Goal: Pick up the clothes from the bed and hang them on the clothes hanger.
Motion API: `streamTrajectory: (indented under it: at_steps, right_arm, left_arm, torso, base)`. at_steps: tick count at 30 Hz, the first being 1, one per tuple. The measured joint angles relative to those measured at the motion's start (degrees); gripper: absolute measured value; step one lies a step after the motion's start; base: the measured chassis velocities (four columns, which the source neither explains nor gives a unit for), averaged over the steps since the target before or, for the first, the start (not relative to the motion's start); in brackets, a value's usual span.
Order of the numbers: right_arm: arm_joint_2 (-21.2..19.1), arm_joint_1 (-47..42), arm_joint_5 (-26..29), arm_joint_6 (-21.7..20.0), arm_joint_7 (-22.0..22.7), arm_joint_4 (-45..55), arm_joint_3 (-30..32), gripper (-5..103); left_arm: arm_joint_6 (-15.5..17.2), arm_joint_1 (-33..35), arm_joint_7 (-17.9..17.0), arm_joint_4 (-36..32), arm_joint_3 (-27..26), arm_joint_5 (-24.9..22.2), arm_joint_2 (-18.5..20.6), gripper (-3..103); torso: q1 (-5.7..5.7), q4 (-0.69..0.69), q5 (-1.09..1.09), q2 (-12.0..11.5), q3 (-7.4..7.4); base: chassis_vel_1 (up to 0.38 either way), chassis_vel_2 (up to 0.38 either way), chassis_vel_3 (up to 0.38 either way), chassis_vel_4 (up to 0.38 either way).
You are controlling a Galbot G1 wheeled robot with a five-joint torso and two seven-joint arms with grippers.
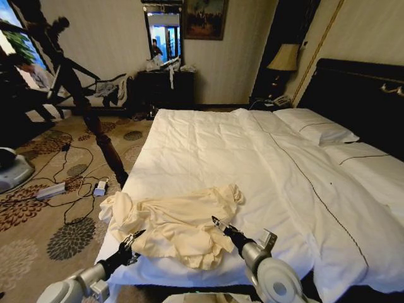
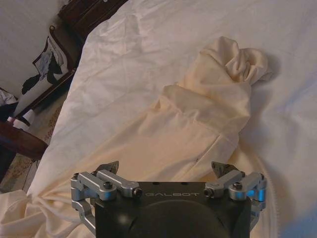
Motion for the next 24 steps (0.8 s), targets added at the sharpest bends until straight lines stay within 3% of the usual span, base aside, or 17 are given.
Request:
streamTrajectory:
  at_steps: [2,6,8,12,14,16,17,22,23,24]
  right_arm:
    - [0.0,-0.04,-0.19,0.0,-0.02,0.0,0.0,100]
    - [-0.01,-0.22,-0.78,-0.01,-0.12,0.0,0.01,100]
    - [-0.01,-0.25,-0.81,-0.01,-0.16,0.0,0.02,100]
    - [0.17,-0.33,-0.98,-0.01,-0.37,-0.16,-0.25,100]
    - [0.22,-0.31,-1.06,-0.02,-0.4,-0.24,-0.33,100]
    - [0.26,-0.26,-1.18,-0.06,-0.42,-0.33,-0.44,100]
    - [0.26,-0.26,-1.18,-0.06,-0.42,-0.33,-0.44,100]
    - [0.31,-0.17,-1.44,0.0,-0.36,-0.57,-0.33,100]
    - [0.31,-0.17,-1.44,0.0,-0.36,-0.57,-0.33,100]
    - [0.31,-0.17,-1.47,0.02,-0.35,-0.61,-0.33,100]
  left_arm:
    - [-0.63,0.09,1.14,0.02,0.2,-0.01,-0.18,57]
    - [-1.27,0.55,2.27,-0.14,0.45,-0.59,-0.45,36]
    - [-1.27,0.55,2.26,-0.17,0.46,-1.2,-0.45,36]
    - [-1.16,0.05,1.82,0.29,0.28,-3.52,-0.45,14]
    - [-1.04,-0.22,1.78,0.45,0.11,-4.25,-0.48,14]
    - [0.3,-1.27,1.71,0.66,-0.39,-8.48,-0.52,4]
    - [0.3,-1.27,1.71,0.66,-0.39,-8.48,-0.52,4]
    - [5.68,-6.53,-1.07,0.29,-0.52,-26.5,0.68,0]
    - [5.68,-6.53,-1.07,0.29,-0.52,-26.5,0.68,0]
    - [6.74,-8.14,-2.06,0.15,-0.52,-30.86,1.2,0]
  torso:
    - [0.0,0.0,-0.01,0.0,0.0]
    - [0.0,0.01,-0.01,0.0,0.0]
    - [0.0,0.0,-0.01,0.0,0.0]
    - [0.0,0.01,0.0,0.0,0.0]
    - [0.0,0.0,-0.01,0.0,0.0]
    - [0.0,0.01,-0.01,0.0,0.0]
    - [0.0,0.01,-0.01,0.0,0.0]
    - [0.0,0.0,-0.01,0.0,0.0]
    - [0.0,0.0,-0.01,0.0,0.0]
    - [0.0,0.0,-0.01,0.0,0.0]
  base:
    - [0.0,0.0,0.0,0.0]
    - [0.0,0.0,0.0,0.0]
    - [0.0,0.0,0.0,0.0]
    - [0.0,0.0,0.0,0.0]
    - [0.0,0.0,0.0,0.0]
    - [0.0,0.0,0.0,0.0]
    - [0.0,0.0,0.0,0.0]
    - [0.0,0.0,0.0,0.0]
    - [0.0,0.0,0.0,0.0]
    - [0.0,0.0,0.0,0.0]
